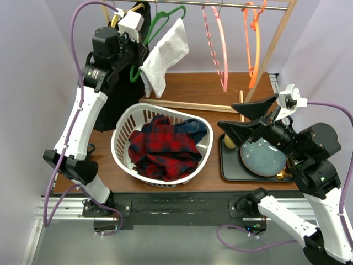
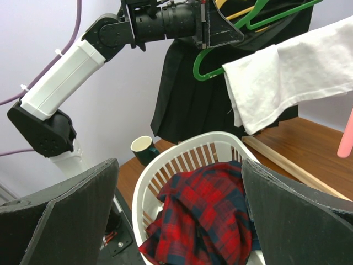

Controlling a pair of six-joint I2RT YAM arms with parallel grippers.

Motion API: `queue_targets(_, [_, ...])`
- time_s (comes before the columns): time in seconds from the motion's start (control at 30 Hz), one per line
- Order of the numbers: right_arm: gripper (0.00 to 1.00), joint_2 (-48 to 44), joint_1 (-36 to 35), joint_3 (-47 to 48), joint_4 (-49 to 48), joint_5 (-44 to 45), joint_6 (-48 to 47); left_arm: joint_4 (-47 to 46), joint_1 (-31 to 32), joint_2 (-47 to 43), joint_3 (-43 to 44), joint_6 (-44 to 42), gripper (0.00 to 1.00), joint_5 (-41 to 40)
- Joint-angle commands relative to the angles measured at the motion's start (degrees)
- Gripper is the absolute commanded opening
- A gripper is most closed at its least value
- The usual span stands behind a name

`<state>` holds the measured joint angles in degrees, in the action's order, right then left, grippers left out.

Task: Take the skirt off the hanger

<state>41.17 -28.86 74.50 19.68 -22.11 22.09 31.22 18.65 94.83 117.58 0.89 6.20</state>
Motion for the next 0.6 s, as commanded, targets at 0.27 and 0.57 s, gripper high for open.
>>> queue_targets(0.27, [0.96, -0.39, -0.14, -0.67, -2.28, -0.04, 0.94, -14.06, 0.07, -6.93, -2.87, 5.00, 0.00, 1.63])
queue_targets(0.57, [0.96, 0.58, -0.05, -0.14, -1.14, 0.13, 0.94, -16.46, 0.07, -8.69, -3.32, 6.32, 0.00, 2.77])
